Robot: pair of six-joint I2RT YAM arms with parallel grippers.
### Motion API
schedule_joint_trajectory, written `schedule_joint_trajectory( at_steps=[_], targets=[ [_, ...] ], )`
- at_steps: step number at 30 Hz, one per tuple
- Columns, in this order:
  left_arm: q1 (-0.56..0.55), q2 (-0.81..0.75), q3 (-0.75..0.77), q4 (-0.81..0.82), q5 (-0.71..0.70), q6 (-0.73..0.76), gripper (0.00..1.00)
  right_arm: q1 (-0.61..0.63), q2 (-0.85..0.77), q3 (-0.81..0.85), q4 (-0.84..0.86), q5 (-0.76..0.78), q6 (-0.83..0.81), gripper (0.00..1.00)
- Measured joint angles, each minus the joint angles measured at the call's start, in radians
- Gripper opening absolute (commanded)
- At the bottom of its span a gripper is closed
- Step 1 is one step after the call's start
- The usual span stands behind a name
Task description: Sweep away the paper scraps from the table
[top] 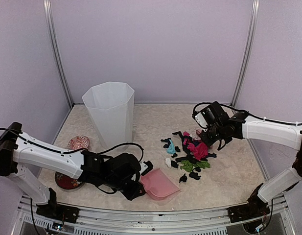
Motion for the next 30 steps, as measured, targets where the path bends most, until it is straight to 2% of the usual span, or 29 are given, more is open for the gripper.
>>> schedule_joint_trajectory(
  at_steps=[16, 22, 30],
  targets=[
    [0.041, 0.194, 0.111, 0.118, -0.005, -0.013, 0.00, 0.170, 0.025, 0.013, -0.021, -0.123, 0.026, 0.00],
    [0.081, 0.212, 0.120, 0.150, -0.012, -0.031, 0.00, 0.243, -0.013, 0.013, -0.037, -0.175, 0.060, 0.00],
    [0.105, 0.225, 0.119, 0.187, -0.047, -0.051, 0.00, 0.277, -0.096, 0.013, -0.055, -0.322, 0.092, 0.00]
  ],
)
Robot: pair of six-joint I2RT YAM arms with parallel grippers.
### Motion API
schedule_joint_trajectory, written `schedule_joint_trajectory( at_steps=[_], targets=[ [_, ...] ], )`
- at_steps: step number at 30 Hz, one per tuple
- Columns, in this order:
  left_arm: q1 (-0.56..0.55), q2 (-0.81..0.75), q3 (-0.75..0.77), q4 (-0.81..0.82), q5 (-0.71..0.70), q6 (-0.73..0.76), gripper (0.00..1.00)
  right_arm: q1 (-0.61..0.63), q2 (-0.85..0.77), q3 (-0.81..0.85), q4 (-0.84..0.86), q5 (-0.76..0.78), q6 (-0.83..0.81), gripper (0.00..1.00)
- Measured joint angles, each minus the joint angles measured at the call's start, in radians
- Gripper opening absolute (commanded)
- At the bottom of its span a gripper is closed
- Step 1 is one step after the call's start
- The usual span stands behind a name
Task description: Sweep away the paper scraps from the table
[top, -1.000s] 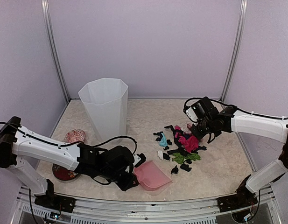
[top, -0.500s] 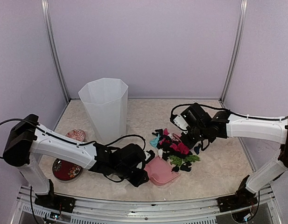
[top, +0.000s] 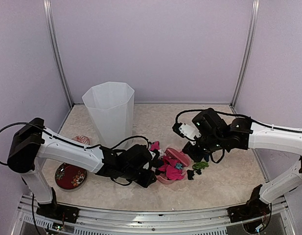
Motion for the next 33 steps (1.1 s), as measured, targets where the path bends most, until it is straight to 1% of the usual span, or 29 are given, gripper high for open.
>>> schedule_joint_trajectory(
  at_steps=[3, 7, 15, 20, 29, 33],
  targets=[
    [0.000, 0.005, -0.006, 0.025, -0.011, 0.000, 0.00, 0.002, -0.010, 0.000, -0.005, -0.044, 0.005, 0.00],
    [-0.003, 0.006, -0.018, 0.050, -0.023, 0.000, 0.00, 0.002, -0.022, 0.000, -0.011, -0.035, 0.026, 0.00],
    [-0.030, 0.005, -0.046, 0.089, -0.087, 0.008, 0.00, 0.003, -0.067, 0.000, -0.029, 0.154, 0.080, 0.00],
    [-0.049, -0.009, -0.074, 0.111, -0.123, 0.011, 0.00, 0.003, -0.097, 0.000, -0.031, 0.233, 0.095, 0.00],
    [-0.074, -0.120, -0.098, 0.107, -0.177, 0.028, 0.00, 0.003, -0.184, -0.009, -0.029, 0.389, 0.132, 0.00],
    [-0.074, -0.171, -0.091, 0.083, -0.203, 0.035, 0.00, 0.003, -0.209, -0.029, -0.027, 0.431, 0.147, 0.00]
  ],
)
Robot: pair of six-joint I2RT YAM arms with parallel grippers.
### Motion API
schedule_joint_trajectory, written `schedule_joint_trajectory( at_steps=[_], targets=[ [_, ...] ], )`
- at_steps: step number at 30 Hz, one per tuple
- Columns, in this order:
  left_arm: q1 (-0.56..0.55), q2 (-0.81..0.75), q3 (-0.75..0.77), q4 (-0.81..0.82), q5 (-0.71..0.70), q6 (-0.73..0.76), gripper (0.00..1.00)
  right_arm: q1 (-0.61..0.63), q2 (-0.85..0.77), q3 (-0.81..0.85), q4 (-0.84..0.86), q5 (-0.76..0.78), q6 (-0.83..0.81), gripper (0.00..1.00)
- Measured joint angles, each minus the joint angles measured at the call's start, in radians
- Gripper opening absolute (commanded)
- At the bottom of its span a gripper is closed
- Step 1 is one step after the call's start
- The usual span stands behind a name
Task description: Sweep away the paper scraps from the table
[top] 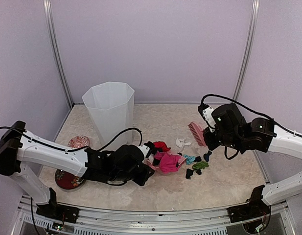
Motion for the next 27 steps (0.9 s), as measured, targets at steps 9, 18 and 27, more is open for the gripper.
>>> schedule_joint_trajectory(
  at_steps=[9, 18, 27],
  targets=[
    [0.000, -0.080, 0.054, -0.118, -0.058, 0.017, 0.00, -0.002, -0.012, -0.024, 0.002, 0.025, 0.013, 0.00],
    [0.002, -0.156, 0.196, -0.283, -0.095, 0.020, 0.00, -0.002, -0.069, -0.057, 0.040, 0.026, 0.027, 0.00],
    [0.038, -0.213, 0.350, -0.438, -0.100, 0.025, 0.00, -0.003, -0.081, -0.092, 0.070, 0.021, 0.033, 0.00]
  ],
)
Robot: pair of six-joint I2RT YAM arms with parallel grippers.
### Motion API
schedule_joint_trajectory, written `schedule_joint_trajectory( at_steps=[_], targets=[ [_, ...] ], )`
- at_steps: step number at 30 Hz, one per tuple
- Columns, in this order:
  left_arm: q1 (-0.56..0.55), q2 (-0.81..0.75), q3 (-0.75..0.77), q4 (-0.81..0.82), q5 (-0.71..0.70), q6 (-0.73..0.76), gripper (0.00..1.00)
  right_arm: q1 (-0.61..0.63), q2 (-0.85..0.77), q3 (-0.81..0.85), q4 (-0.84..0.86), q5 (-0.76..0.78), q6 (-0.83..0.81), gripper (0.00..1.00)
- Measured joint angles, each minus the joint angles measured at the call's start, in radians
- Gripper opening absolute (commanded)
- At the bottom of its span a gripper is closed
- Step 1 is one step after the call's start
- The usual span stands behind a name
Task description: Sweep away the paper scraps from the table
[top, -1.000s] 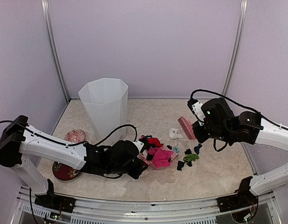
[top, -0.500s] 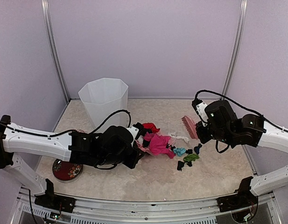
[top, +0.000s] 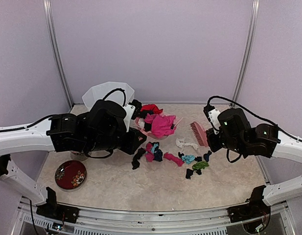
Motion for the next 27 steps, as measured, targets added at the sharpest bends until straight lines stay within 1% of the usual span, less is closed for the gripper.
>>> schedule_joint_trajectory(
  at_steps=[8, 14, 17, 21, 27],
  targets=[
    [0.089, -0.064, 0.155, -0.123, -0.005, 0.013, 0.00, -0.004, -0.001, 0.000, 0.021, -0.022, 0.000, 0.00],
    [0.225, -0.132, 0.194, -0.144, 0.063, 0.019, 0.00, -0.004, -0.003, 0.000, 0.033, -0.030, 0.000, 0.00],
    [0.307, -0.159, 0.186, -0.131, 0.158, 0.014, 0.00, -0.005, -0.003, 0.000, 0.045, -0.034, -0.001, 0.00],
    [0.424, -0.193, 0.130, -0.065, 0.332, -0.013, 0.00, -0.004, 0.003, 0.000, 0.054, -0.035, -0.001, 0.00],
    [0.571, -0.230, 0.020, 0.061, 0.603, -0.114, 0.00, -0.005, 0.009, 0.000, 0.061, -0.037, -0.001, 0.00]
  ],
)
